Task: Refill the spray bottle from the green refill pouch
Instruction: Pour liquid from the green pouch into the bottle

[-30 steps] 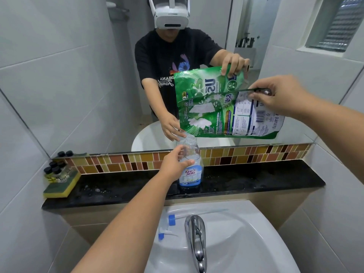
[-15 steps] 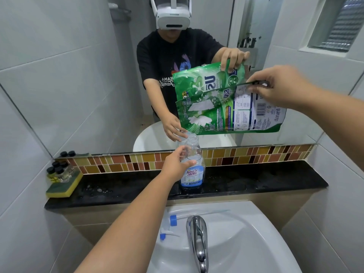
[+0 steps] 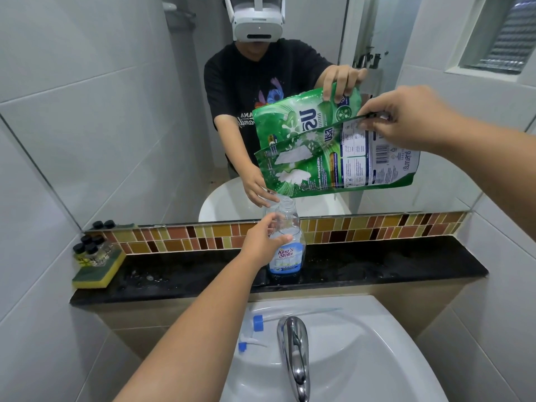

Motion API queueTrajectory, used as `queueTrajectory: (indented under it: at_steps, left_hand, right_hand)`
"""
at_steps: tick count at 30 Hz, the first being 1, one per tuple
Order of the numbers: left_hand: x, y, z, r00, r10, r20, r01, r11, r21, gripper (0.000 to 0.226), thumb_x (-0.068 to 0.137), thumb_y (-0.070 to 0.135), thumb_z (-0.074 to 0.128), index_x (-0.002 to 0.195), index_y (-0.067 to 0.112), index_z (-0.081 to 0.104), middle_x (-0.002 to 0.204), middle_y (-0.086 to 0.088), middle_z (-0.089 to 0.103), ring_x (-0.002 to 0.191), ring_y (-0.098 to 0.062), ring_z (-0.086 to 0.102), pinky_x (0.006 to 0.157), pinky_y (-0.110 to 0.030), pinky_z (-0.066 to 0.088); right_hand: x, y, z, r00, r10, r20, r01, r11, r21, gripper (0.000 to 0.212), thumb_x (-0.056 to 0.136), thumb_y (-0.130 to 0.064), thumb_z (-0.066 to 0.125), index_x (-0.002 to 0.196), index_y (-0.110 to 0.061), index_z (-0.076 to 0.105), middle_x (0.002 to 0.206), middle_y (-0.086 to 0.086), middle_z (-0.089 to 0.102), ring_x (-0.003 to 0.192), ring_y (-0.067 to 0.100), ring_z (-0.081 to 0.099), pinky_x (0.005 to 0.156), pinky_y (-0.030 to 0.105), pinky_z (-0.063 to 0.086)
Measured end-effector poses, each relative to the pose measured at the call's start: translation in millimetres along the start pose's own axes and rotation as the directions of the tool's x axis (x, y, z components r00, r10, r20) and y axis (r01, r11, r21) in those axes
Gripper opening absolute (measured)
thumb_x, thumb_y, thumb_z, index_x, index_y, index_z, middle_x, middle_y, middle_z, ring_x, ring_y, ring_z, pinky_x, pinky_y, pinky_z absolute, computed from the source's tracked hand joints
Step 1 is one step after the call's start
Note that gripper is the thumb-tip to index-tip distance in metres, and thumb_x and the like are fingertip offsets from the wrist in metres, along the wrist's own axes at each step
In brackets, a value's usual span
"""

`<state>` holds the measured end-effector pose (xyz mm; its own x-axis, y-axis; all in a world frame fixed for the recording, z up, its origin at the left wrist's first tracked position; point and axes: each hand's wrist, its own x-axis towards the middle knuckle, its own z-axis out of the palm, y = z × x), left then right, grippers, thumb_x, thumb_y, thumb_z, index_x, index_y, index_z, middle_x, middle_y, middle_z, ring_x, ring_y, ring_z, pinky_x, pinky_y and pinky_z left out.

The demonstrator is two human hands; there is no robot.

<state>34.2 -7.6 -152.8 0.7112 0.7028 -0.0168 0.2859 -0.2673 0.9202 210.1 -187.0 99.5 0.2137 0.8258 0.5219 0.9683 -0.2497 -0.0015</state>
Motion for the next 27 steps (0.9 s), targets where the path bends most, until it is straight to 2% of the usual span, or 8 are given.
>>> queueTrajectory:
  at_steps: [5, 10, 17, 21, 27]
  left_hand:
    - [-1.1, 1.4, 0.1, 1.0, -0.002, 0.005, 0.002, 1.0, -0.012, 0.049, 0.084, 0.028, 0.076, 0.126, 0.035, 0.052, 0.13, 0.003, 0.058, 0.116, -0.016, 0.053, 0.086, -0.037, 0.055]
    - [-1.4, 2.1, 0.8, 1.0, -0.016, 0.004, 0.016, 1.0, -0.02, 0.052, 0.084, 0.027, 0.076, 0.13, 0.033, 0.052, 0.132, 0.002, 0.058, 0.118, -0.017, 0.053, 0.093, -0.045, 0.053]
    - [-2.8, 2.0, 0.8, 1.0, -0.015, -0.003, 0.015, 1.0, 0.0, 0.055, 0.085, 0.028, 0.076, 0.133, 0.03, 0.051, 0.13, 0.003, 0.058, 0.116, -0.015, 0.052, 0.093, -0.044, 0.053]
    - [-2.8, 3.6, 1.0, 1.0, -0.023, -0.005, 0.023, 1.0, 0.008, 0.055, 0.084, 0.028, 0.076, 0.133, 0.03, 0.051, 0.13, 0.004, 0.058, 0.117, -0.016, 0.053, 0.093, -0.044, 0.053]
    - [-2.8, 2.7, 1.2, 1.0, -0.02, -0.011, 0.02, 1.0, 0.012, 0.057, 0.084, 0.028, 0.076, 0.134, 0.028, 0.051, 0.131, 0.003, 0.058, 0.118, -0.015, 0.052, 0.094, -0.042, 0.052]
  right_hand:
    - [1.6, -0.3, -1.5, 1.0, -0.011, -0.011, 0.011, 1.0, -0.027, 0.017, 0.09, -0.023, 0.06, 0.103, -0.02, 0.071, 0.085, 0.01, 0.071, 0.077, 0.028, 0.054, 0.074, 0.038, 0.038]
    - [2.3, 0.1, -1.8, 0.999, -0.03, -0.028, 0.029, 0.998, -0.047, 0.018, 0.089, -0.021, 0.061, 0.103, -0.019, 0.072, 0.085, 0.01, 0.072, 0.075, 0.029, 0.053, 0.08, 0.044, 0.045]
    - [3.0, 2.3, -1.5, 0.999, -0.037, -0.039, 0.036, 0.998, -0.048, 0.016, 0.089, -0.023, 0.061, 0.101, -0.022, 0.072, 0.075, 0.004, 0.066, 0.071, 0.027, 0.051, 0.073, 0.036, 0.036]
    - [2.4, 2.8, -3.8, 1.0, -0.022, -0.021, 0.021, 0.999, -0.038, 0.017, 0.09, -0.02, 0.06, 0.102, -0.022, 0.071, 0.078, 0.005, 0.067, 0.075, 0.028, 0.054, 0.076, 0.04, 0.041]
    - [1.7, 3.7, -5.9, 0.999, -0.018, -0.043, 0.017, 0.999, -0.034, 0.017, 0.09, -0.019, 0.06, 0.102, -0.02, 0.072, 0.078, 0.005, 0.065, 0.074, 0.028, 0.053, 0.074, 0.037, 0.036]
